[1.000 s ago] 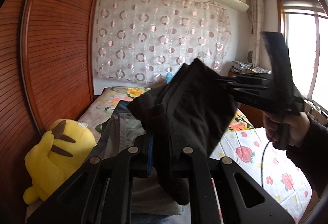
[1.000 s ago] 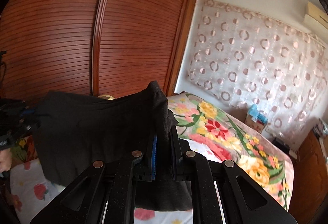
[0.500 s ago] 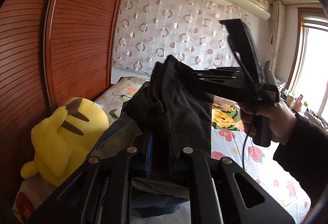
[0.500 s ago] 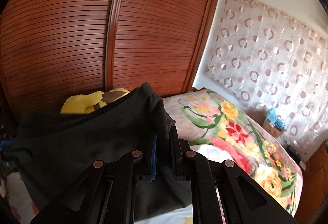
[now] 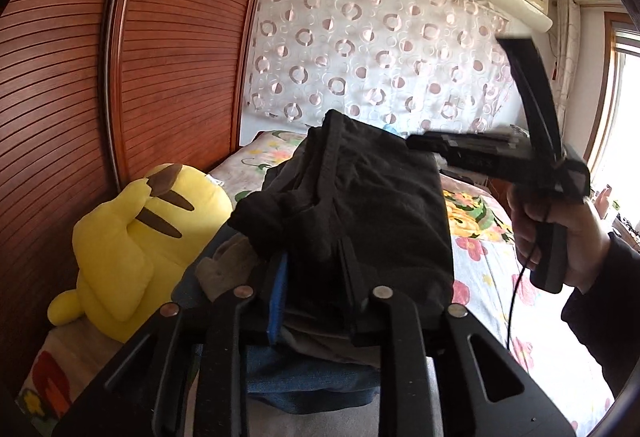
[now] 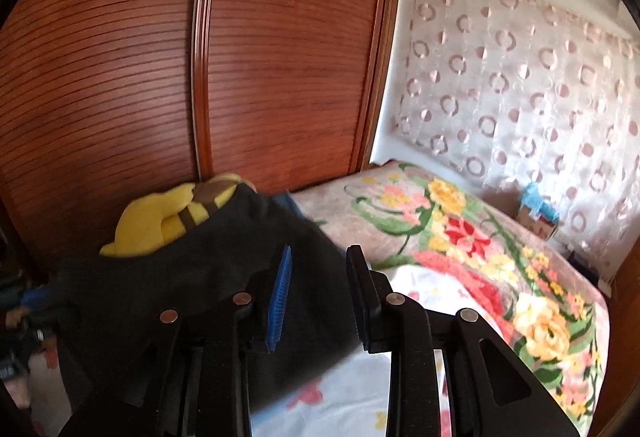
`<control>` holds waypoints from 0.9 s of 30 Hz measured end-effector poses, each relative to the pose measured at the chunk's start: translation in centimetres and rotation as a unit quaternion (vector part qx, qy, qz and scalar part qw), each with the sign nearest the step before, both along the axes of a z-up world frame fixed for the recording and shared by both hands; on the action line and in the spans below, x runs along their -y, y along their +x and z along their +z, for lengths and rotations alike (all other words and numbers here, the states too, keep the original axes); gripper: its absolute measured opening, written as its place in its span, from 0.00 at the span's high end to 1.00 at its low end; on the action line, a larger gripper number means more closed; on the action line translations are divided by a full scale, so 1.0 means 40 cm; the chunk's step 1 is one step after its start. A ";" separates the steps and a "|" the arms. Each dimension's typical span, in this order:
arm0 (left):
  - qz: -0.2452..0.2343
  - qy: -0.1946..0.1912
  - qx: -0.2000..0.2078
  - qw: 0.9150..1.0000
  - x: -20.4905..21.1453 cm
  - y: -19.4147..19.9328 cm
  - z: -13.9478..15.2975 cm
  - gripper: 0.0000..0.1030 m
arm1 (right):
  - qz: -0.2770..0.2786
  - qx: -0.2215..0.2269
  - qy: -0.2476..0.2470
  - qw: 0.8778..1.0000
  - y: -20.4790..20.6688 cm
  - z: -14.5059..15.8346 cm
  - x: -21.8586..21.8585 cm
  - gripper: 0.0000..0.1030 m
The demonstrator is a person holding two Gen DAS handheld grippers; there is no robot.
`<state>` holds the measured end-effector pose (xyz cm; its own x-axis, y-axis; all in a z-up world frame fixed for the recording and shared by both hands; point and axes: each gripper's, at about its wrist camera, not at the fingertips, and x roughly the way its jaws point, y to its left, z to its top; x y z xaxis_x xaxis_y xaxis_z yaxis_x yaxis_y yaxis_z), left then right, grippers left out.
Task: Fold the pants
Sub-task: 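Lower the pants onto the jeans stack and open both tools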
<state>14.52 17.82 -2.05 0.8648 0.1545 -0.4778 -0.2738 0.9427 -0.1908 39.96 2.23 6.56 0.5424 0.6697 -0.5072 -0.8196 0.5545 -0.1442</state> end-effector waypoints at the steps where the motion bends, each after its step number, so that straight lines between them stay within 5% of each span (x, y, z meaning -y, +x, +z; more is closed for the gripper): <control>1: 0.000 0.000 0.000 1.000 -0.002 -0.003 -0.001 0.70 | 0.002 -0.010 -0.005 1.000 0.009 -0.009 0.005 0.72; 6: -0.003 0.000 0.001 1.000 0.000 -0.007 0.003 0.54 | -0.067 -0.019 -0.006 0.998 0.073 -0.020 0.019 0.72; 9: -0.006 0.013 -0.004 1.000 0.004 -0.008 0.007 0.53 | -0.086 -0.046 0.005 0.995 0.076 -0.018 0.025 0.72; 27: -0.036 0.066 -0.002 0.997 0.066 -0.073 0.070 0.52 | -0.064 -0.035 0.045 0.996 -0.174 0.030 0.192 0.72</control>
<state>11.62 15.18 0.76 0.8738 0.1542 -0.4612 -0.2052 0.9768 -0.0621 32.98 -5.45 7.74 0.5922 0.6416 -0.4876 -0.7474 0.6634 -0.0348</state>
